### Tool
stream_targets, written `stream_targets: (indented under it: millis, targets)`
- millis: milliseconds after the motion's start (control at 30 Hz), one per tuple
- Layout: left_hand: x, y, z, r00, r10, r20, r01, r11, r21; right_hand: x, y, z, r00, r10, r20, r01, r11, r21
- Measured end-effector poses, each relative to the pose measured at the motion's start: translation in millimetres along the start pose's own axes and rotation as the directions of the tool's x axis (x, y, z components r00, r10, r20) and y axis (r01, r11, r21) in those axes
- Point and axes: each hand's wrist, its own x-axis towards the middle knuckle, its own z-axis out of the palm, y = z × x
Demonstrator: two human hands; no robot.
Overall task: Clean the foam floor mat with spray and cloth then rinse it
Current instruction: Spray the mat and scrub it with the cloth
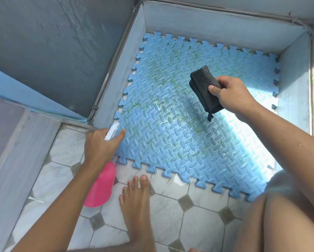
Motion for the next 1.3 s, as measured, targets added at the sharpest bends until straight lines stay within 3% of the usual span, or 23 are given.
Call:
stream_targets:
  millis: [233, 400, 567, 700, 800, 900, 1033, 1300]
  targets:
    - [2.7, -16.3, -6.5, 0.985, 0.139, 0.097, -0.138, 0.99, -0.021, -1.9, -2.0, 2.8, 1.0, -0.009, 0.01, 0.009, 1.0, -0.02]
    - [-0.6, -19.6, -6.2, 0.983, 0.12, 0.136, -0.124, 0.992, 0.019, -4.2, -2.3, 3.8, 0.999, -0.027, 0.03, 0.028, 0.999, -0.032]
    - [0.2, -34.1, -8.3, 0.911, 0.221, 0.347, -0.214, 0.975, -0.058, -6.3, -1.3, 4.9, 0.998, -0.035, 0.059, 0.039, 0.998, -0.058]
    - [-5.1, -30.5, -10.4, 0.847, 0.287, 0.447, -0.332, 0.943, 0.024, -6.9, -1.2, 6.2, 0.995, -0.049, 0.087, 0.057, 0.995, -0.085]
    - [-2.7, -30.2, -12.5, 0.829, 0.273, 0.488, -0.33, 0.943, 0.033, -7.8, -1.4, 7.1, 0.993, -0.068, 0.095, 0.078, 0.992, -0.096]
    - [-0.2, -35.4, -16.3, 0.881, 0.264, 0.393, -0.295, 0.955, 0.018, -8.1, -1.3, 7.4, 0.992, -0.077, 0.104, 0.089, 0.989, -0.115]
    - [3.3, -30.9, -19.6, 0.981, 0.163, 0.105, -0.166, 0.986, 0.02, -7.7, -1.5, 6.1, 0.991, -0.084, 0.101, 0.096, 0.987, -0.127]
    - [11.6, -10.1, -9.6, 0.99, 0.118, 0.076, -0.123, 0.991, 0.06, -10.5, -3.5, 7.9, 0.991, -0.08, 0.106, 0.095, 0.986, -0.139]
